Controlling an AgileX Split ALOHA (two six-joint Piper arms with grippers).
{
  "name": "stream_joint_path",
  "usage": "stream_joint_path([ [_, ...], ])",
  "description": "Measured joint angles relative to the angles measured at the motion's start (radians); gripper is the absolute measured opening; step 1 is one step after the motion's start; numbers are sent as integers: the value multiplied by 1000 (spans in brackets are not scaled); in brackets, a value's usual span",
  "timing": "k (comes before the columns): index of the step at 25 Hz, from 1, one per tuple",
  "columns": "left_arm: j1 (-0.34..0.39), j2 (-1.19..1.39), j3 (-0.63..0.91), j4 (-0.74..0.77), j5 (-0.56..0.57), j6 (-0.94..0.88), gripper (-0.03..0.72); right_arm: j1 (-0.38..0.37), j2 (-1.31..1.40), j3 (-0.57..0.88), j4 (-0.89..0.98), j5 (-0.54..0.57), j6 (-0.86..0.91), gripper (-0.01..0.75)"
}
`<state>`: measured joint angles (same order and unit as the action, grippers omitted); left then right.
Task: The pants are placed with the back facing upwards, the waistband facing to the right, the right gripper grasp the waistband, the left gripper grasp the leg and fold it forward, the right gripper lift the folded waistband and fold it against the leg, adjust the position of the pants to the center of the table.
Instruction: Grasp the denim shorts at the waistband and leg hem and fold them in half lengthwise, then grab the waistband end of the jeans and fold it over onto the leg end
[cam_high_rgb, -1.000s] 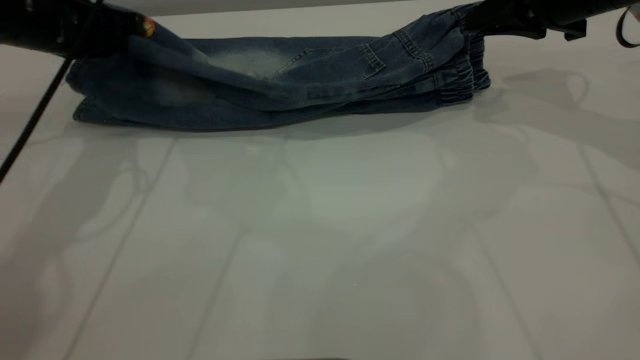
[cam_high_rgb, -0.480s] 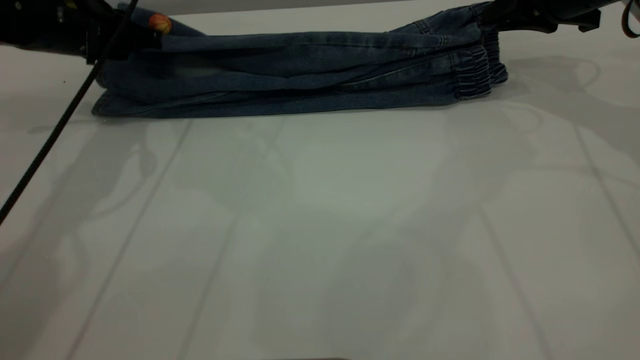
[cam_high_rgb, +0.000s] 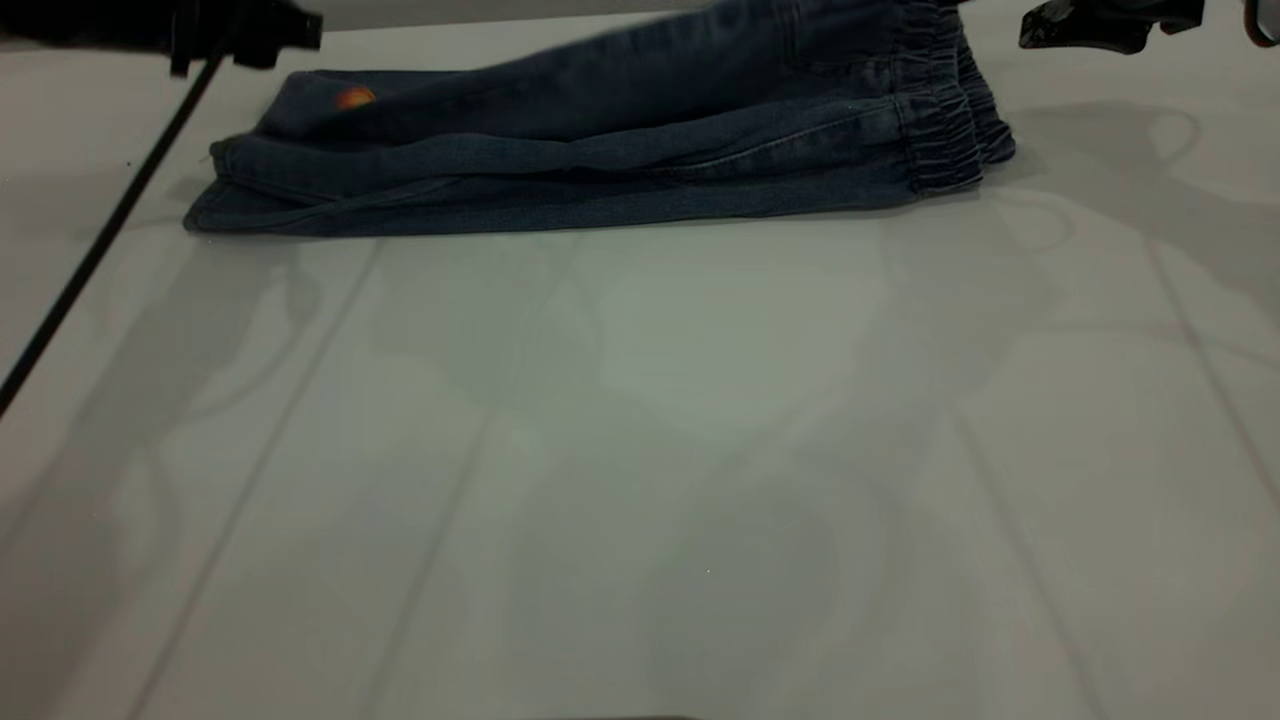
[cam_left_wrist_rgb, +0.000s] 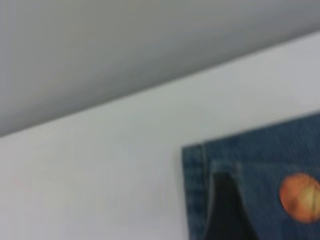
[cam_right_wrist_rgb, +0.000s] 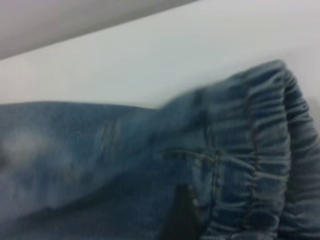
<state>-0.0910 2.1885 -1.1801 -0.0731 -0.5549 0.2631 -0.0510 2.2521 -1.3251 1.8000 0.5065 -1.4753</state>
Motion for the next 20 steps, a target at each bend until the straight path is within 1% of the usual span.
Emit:
stream_joint_path([
  [1,0,-4,-19,-36,27,4,454,-1,-3,0,-6,5,11,629],
  [2,0,-12,-39,-67,87,4,475,-2,-9,0,-16,15,22,644],
  [4,0,-34,-81,-97,253,4,494,-4,-26,0,-55,48,62,646],
  [7,-14,-55,-166,-103,587,7,499,-4,-54,-1,-140,104,141,612],
  [9,-28,-56,-230,-103,777,20,501,-4,-57,-1,-222,110,209,589],
  [11,-46,-56,-277,-103,926,39,503,-4,-57,-1,-308,101,289,577],
  [13,-61,-56,-317,-104,1001,62,503,-4,-55,-1,-383,99,347,575],
  [14,-70,-56,-328,-106,1019,73,503,-4,-54,-1,-406,99,372,575],
  [17,-92,-58,-343,-106,1037,92,503,-4,-30,-2,-447,71,398,573],
  [20,-110,-58,-344,-107,1041,97,503,-5,15,-21,-449,32,374,573],
])
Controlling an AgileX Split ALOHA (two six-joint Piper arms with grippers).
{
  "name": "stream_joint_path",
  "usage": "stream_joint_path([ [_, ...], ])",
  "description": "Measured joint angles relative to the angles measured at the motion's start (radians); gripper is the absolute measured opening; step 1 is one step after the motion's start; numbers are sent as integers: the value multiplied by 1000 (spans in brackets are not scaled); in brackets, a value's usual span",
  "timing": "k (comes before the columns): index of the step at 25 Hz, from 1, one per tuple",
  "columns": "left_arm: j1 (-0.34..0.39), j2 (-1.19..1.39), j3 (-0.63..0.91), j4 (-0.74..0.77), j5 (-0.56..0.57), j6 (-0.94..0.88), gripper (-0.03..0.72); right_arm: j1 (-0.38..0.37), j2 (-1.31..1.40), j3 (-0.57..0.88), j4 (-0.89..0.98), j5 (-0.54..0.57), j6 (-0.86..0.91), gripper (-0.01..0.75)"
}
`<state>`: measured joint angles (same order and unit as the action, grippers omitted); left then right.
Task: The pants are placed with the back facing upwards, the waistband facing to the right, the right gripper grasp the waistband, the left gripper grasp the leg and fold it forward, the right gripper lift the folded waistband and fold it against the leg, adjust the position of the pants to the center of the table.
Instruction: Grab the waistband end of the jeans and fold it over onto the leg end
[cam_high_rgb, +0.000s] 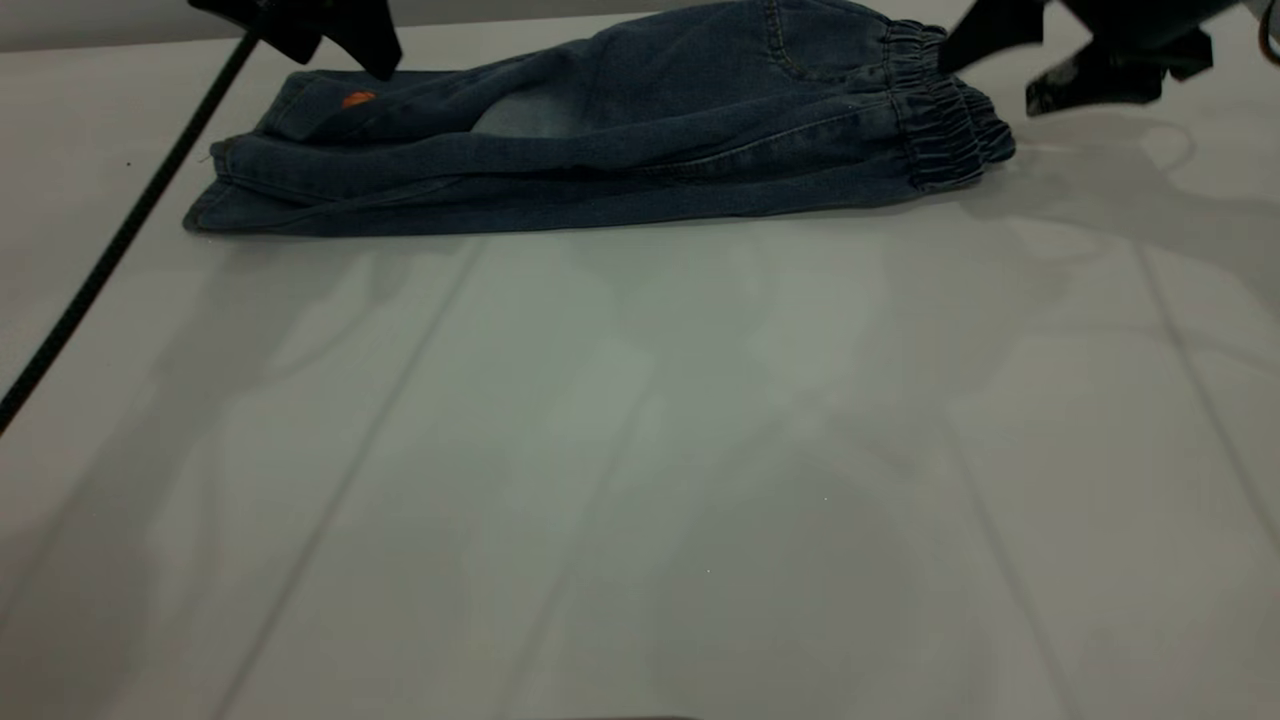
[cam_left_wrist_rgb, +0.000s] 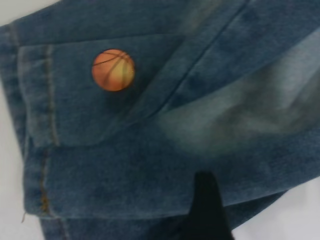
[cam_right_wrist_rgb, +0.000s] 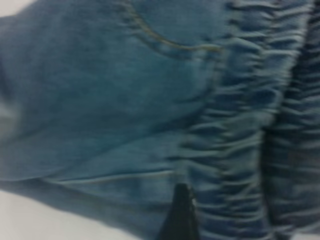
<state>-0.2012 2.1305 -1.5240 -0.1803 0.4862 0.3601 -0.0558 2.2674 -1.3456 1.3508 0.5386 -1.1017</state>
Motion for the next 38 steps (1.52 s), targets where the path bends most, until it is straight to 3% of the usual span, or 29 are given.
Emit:
stream_joint_path([
  [13,-19,69,-7,-35,-23,-3,503,-2,145,-148,14,8,-160,573],
  [28,-88,259,-108,-67,-59,-4,504,-2,177,-157,71,214,-170,571],
  [38,-143,283,-154,-60,-60,-6,505,-1,179,-157,81,239,-169,496],
])
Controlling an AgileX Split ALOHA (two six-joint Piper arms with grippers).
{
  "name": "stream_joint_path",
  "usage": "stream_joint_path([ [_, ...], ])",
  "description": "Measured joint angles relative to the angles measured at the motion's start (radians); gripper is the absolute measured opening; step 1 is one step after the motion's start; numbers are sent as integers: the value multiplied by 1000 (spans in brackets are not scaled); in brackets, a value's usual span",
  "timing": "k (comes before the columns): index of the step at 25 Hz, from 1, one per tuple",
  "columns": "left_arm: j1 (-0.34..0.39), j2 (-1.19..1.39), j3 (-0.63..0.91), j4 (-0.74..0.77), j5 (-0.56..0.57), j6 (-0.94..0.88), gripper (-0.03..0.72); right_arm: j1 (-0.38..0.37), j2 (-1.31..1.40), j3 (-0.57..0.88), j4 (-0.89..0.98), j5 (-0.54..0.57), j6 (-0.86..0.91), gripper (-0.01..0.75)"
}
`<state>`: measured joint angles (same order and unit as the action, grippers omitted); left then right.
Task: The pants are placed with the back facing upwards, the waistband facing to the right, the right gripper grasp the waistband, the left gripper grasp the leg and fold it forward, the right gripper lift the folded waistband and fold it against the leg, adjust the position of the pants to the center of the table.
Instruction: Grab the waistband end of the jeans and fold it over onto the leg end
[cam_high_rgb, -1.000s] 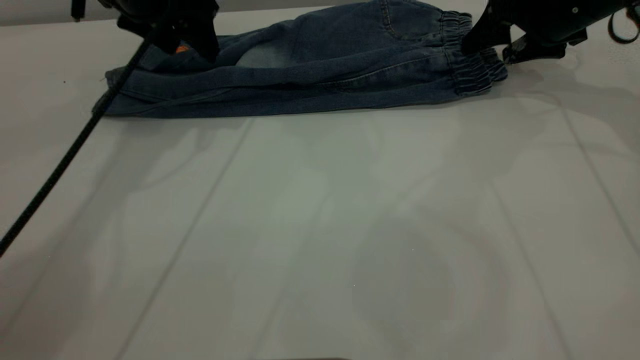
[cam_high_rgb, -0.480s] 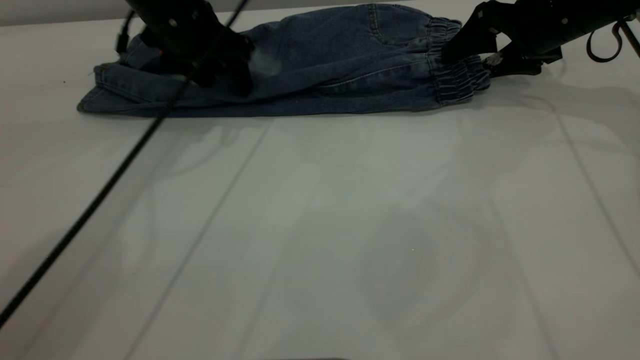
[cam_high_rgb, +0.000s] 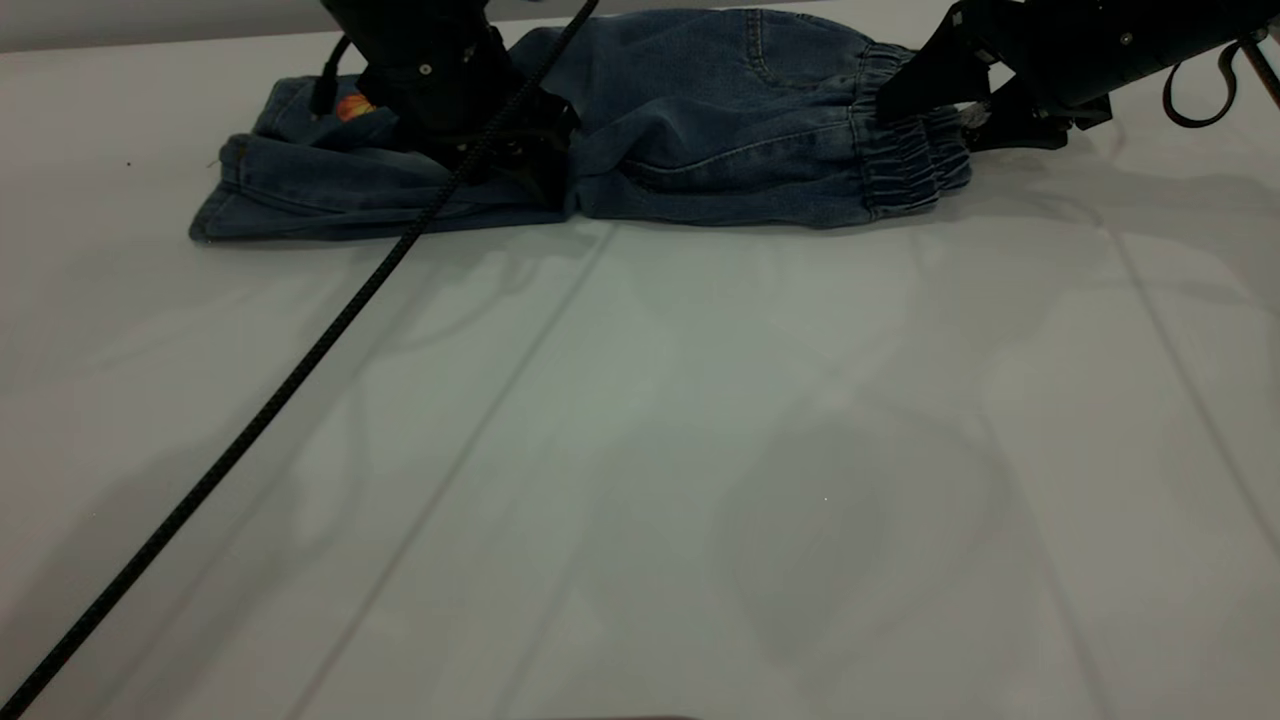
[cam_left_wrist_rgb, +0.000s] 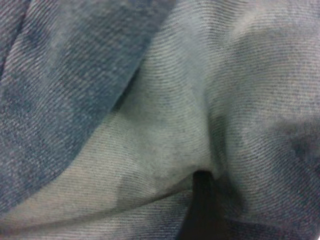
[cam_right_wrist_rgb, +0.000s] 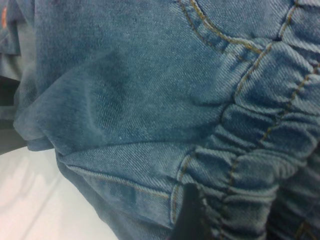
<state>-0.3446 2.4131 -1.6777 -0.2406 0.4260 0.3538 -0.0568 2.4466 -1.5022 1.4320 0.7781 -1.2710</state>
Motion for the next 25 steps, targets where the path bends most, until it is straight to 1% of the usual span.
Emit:
stream_joint_path([
  [2,-4,1,-2,0,0,0,505,7,0,0,0,-5,1,459],
  [5,-7,1,-2,-1,0,0,505,29,0,0,0,-24,1,372],
  [8,-7,1,-2,-2,3,0,505,49,0,0,0,-29,1,222],
  [10,-7,1,-3,-2,6,0,505,57,0,-1,-1,-18,2,95],
  [11,-7,1,-4,-2,7,0,505,57,1,-6,-5,-5,3,69],
  [13,-8,1,-4,0,15,0,505,55,1,-25,-30,24,26,53],
  [15,-8,-4,-5,14,37,0,505,46,1,-63,-83,58,91,50],
  [20,-12,-45,-40,57,156,0,505,8,-43,-182,-321,106,307,50],
  [25,-14,-102,-115,71,240,0,505,-16,-102,-316,-538,145,538,50],
])
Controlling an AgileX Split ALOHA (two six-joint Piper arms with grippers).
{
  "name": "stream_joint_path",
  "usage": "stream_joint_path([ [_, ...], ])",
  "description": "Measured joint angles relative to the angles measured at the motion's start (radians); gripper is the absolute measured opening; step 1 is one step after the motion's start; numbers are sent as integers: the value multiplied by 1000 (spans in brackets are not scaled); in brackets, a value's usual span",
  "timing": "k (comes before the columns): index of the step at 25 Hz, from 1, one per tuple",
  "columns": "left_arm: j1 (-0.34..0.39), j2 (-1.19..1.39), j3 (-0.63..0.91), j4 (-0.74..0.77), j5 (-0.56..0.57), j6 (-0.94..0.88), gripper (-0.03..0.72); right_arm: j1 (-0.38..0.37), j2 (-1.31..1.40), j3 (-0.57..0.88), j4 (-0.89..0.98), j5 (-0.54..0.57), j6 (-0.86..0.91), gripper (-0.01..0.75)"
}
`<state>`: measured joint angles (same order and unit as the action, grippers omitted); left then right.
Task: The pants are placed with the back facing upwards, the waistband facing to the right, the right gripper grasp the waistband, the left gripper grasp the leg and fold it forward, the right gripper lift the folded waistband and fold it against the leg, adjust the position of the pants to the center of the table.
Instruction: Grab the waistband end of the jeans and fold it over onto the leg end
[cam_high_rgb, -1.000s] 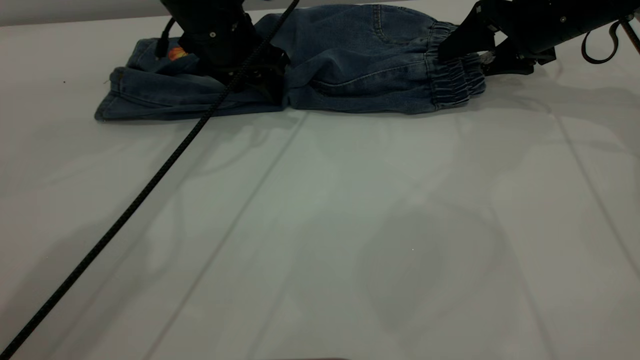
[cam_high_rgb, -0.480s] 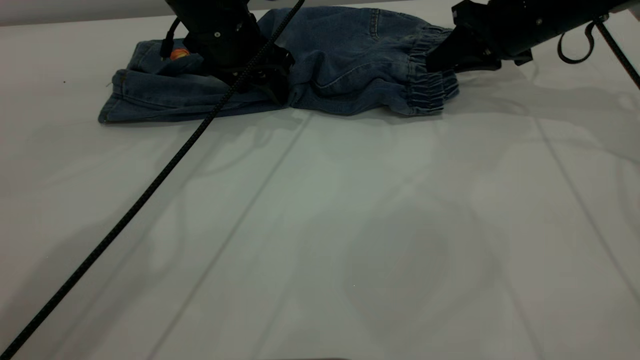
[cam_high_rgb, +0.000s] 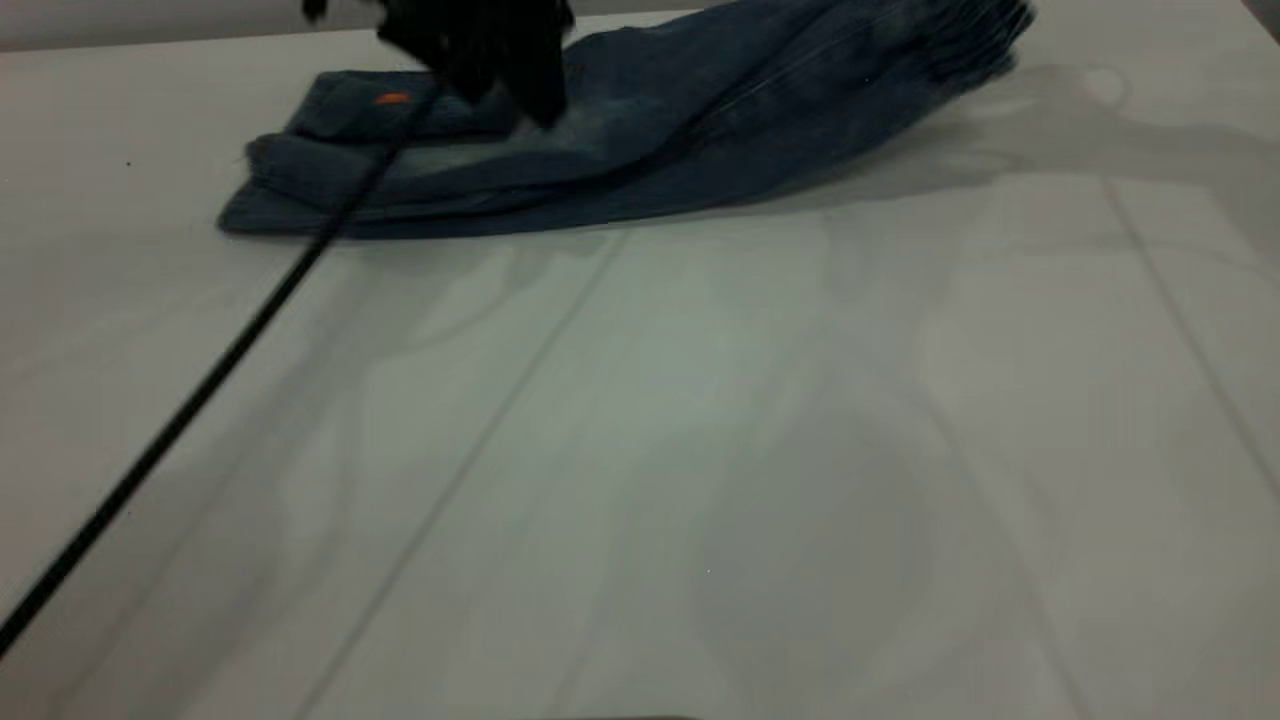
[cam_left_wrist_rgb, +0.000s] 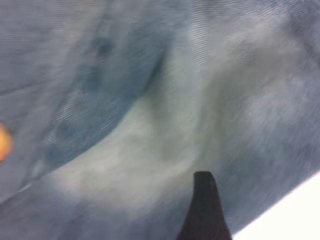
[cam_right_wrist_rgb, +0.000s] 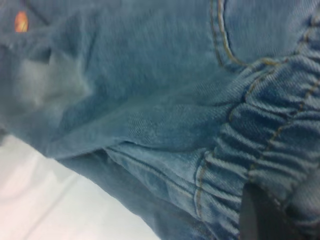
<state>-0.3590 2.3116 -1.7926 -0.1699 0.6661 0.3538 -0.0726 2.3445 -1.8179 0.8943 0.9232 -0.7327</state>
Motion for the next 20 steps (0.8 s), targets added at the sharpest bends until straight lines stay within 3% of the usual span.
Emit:
stream_joint_path([
  [5,0,-24,-59,106,99,-29,505,-2,-17,-113,-116,85,124,50],
  [9,24,-21,-64,265,140,-154,505,20,-19,-172,-125,140,156,50],
  [13,86,-9,-64,371,147,-280,505,85,-19,-202,-125,148,162,50],
  [20,192,48,-69,383,128,-435,505,224,-19,-237,-122,134,163,50],
])
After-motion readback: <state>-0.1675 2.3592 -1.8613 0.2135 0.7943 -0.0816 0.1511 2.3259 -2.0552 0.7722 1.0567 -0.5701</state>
